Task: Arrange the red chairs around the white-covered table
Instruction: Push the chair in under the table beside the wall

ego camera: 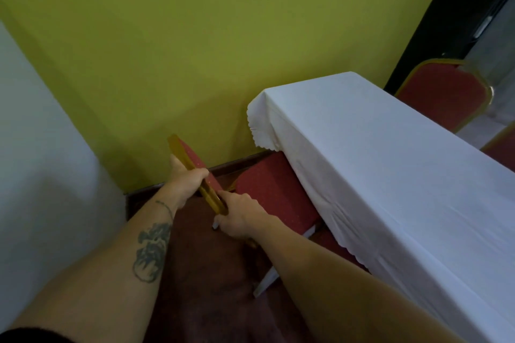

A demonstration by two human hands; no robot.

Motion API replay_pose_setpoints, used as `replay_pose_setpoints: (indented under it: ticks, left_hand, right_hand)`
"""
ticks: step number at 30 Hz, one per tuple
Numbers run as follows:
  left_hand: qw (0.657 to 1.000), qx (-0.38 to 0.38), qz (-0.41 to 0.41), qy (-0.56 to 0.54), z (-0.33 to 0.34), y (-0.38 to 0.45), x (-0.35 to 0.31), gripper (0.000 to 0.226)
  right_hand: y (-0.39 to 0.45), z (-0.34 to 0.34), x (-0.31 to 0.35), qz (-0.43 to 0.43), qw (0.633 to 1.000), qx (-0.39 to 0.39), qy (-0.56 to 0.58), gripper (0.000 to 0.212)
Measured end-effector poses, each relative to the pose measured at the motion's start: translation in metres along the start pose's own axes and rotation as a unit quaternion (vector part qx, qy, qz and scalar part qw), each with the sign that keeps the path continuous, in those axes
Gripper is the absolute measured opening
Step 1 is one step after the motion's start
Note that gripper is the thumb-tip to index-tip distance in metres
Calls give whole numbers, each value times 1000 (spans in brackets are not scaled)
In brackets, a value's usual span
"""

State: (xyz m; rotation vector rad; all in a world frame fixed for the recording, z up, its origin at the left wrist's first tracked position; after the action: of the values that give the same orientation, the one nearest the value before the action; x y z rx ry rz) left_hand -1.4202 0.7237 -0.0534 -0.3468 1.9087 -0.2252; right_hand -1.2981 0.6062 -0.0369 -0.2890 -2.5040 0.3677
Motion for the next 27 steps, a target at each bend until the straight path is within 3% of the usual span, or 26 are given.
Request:
replay_pose_setpoints:
  ticks: [2, 6, 11, 20, 24, 27]
  left_hand:
    - [1000, -1, 4, -5, -13, 3, 6, 71]
    - [999, 32, -15, -14, -30, 7, 14, 69]
    - [998, 59, 23, -25, -18, 22, 0, 97]
    - [995, 95, 42, 8, 3, 76, -20, 108]
    - [993, 107, 47, 12, 25, 64, -40, 106]
    - [993, 103, 45, 28, 38, 67, -43, 107]
  right_hand:
    - [-6, 4, -5, -2, 1000, 9, 2, 65]
    - [-22, 16, -12, 2, 999, 39, 26, 65]
    - [-9, 8, -6, 33, 999, 17, 40, 67]
    - [8, 4, -3, 77, 995, 41, 52, 77]
    - [-6, 0, -24, 112, 991, 61, -42, 81]
    - [-23, 2, -42, 153, 972, 131, -121, 79]
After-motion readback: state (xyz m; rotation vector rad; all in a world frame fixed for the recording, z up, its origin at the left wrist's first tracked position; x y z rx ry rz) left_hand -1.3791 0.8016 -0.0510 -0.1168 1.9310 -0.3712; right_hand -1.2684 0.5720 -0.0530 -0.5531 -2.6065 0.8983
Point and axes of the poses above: each hand's wrist, its own y-axis towards the middle knuckle, its own z-axis out of the palm, x = y × z, the point moved 2 cm from there along y, towards the middle knuckle, and after that the axes turned 8 degrees about -x, right-handed, at the moved point
